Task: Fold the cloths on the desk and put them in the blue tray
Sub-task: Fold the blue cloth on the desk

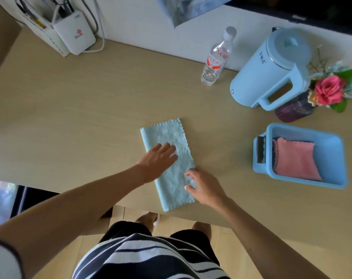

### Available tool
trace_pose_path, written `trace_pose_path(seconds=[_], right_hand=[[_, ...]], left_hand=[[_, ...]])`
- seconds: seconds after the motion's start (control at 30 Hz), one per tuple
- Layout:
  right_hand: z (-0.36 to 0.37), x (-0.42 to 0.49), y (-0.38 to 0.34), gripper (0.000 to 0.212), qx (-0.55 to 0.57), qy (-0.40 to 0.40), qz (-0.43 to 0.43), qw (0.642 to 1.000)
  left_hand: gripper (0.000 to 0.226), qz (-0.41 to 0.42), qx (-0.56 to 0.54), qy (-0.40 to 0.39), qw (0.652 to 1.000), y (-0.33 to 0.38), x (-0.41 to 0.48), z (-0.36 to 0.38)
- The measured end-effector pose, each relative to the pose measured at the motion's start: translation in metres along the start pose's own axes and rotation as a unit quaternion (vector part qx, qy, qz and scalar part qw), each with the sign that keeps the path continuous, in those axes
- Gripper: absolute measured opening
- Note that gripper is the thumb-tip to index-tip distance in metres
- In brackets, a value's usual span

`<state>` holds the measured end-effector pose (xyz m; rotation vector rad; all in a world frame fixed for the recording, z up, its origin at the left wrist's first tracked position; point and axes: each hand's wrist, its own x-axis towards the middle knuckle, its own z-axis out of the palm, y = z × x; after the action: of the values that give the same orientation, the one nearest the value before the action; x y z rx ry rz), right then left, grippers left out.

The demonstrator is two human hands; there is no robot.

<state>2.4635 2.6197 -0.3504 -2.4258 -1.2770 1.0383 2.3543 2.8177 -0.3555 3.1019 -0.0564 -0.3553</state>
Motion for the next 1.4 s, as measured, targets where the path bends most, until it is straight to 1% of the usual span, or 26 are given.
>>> trace_pose_path(seconds=[0.07,0.1,0.17,0.23,0.3,0.37,0.47,0.57,0.6,0.63,0.67,0.7,0.77,0.83,0.9,0.93,1.0,1.03,1.07,1.1,1.13,1.17,1.23,1.3,1.33,1.4], right_hand=[[0.002,-0.002,0.008,0.035,-0.050,0.050,-0.058,0.996],[0.003,-0.003,0.013,0.037,-0.076,0.043,-0.096,0.992],[0.005,-0.007,0.020,0.042,-0.130,-0.010,-0.153,0.980],[0.006,-0.010,0.023,0.048,-0.165,-0.043,-0.171,0.970],[0.005,-0.010,0.025,0.045,-0.187,-0.030,-0.185,0.964],[0.005,-0.007,0.023,0.037,-0.199,0.000,-0.195,0.960],[0.006,0.002,0.019,0.021,-0.164,0.017,-0.186,0.969],[-0.001,0.012,0.010,0.003,-0.047,-0.001,-0.120,0.992],[-0.007,0.015,0.005,0.008,-0.006,-0.006,-0.099,0.995],[-0.013,0.015,0.001,0.017,0.035,-0.012,-0.079,0.996],[-0.018,0.016,-0.003,0.024,0.092,-0.017,-0.057,0.994],[-0.026,0.017,-0.008,0.028,0.157,-0.019,-0.038,0.987],[-0.035,0.018,-0.013,0.029,0.262,-0.029,0.002,0.965],[-0.047,0.020,-0.017,0.025,0.321,-0.055,0.025,0.945],[-0.056,0.021,-0.023,0.032,0.326,-0.071,0.026,0.942],[-0.060,0.023,-0.026,0.038,0.311,-0.070,0.028,0.947],[-0.062,0.033,-0.030,0.052,0.258,-0.037,0.037,0.965],[-0.064,0.039,-0.032,0.053,0.248,-0.022,0.044,0.967],[-0.067,0.047,-0.035,0.040,0.254,-0.006,0.038,0.966],[-0.067,0.055,-0.036,0.020,0.254,0.003,0.042,0.966],[-0.069,0.064,-0.038,0.017,0.246,0.018,0.047,0.968],[-0.069,0.075,-0.038,0.026,0.231,0.033,0.055,0.971],[-0.069,0.097,-0.039,0.028,0.214,0.051,0.065,0.973],[-0.063,0.117,-0.037,0.050,0.186,0.054,0.056,0.980],[-0.063,0.123,-0.037,0.057,0.169,0.052,0.059,0.982],[-0.060,0.132,-0.034,0.056,0.157,0.055,0.053,0.985]], left_hand=[[0.048,0.062,-0.027,0.004,0.998,0.009,-0.017,0.005],[0.048,0.079,-0.041,-0.006,0.996,0.013,-0.027,0.010],[0.050,0.101,-0.054,-0.046,0.992,0.016,-0.042,0.021],[0.052,0.103,-0.058,-0.092,0.989,0.015,-0.051,0.027],[0.052,0.096,-0.059,-0.101,0.988,0.015,-0.055,0.028],[0.053,0.099,-0.058,-0.084,0.990,0.015,-0.056,0.028],[0.061,0.091,-0.070,-0.059,0.992,0.015,-0.057,0.031],[0.071,0.053,-0.089,-0.045,0.994,0.017,-0.061,0.037],[0.068,0.029,-0.112,-0.024,0.993,0.018,-0.062,0.039],[0.062,-0.001,-0.150,0.007,0.989,0.019,-0.062,0.040],[0.052,-0.039,-0.201,0.037,0.978,0.021,-0.062,0.043],[0.043,-0.080,-0.262,0.066,0.960,0.022,-0.061,0.039],[0.036,-0.162,-0.390,0.093,0.902,0.023,-0.060,0.036],[0.032,-0.235,-0.480,0.085,0.841,0.021,-0.060,0.029],[0.030,-0.278,-0.523,0.051,0.804,0.015,-0.058,0.018],[0.033,-0.288,-0.533,0.040,0.795,0.010,-0.056,0.015],[0.035,-0.307,-0.547,0.032,0.778,-0.002,-0.051,0.011],[0.036,-0.316,-0.550,0.034,0.772,-0.009,-0.048,0.010],[0.037,-0.330,-0.554,0.035,0.764,-0.015,-0.045,0.010],[0.036,-0.346,-0.559,0.034,0.753,-0.021,-0.042,0.010],[0.035,-0.367,-0.559,0.034,0.743,-0.026,-0.038,0.010],[0.034,-0.386,-0.554,0.036,0.737,-0.031,-0.034,0.010],[0.027,-0.418,-0.538,0.047,0.730,-0.041,-0.028,0.010],[0.021,-0.432,-0.525,0.063,0.731,-0.046,-0.023,0.010],[0.021,-0.437,-0.522,0.071,0.730,-0.047,-0.021,0.011],[0.028,-0.446,-0.513,0.076,0.729,-0.047,-0.018,0.013]])
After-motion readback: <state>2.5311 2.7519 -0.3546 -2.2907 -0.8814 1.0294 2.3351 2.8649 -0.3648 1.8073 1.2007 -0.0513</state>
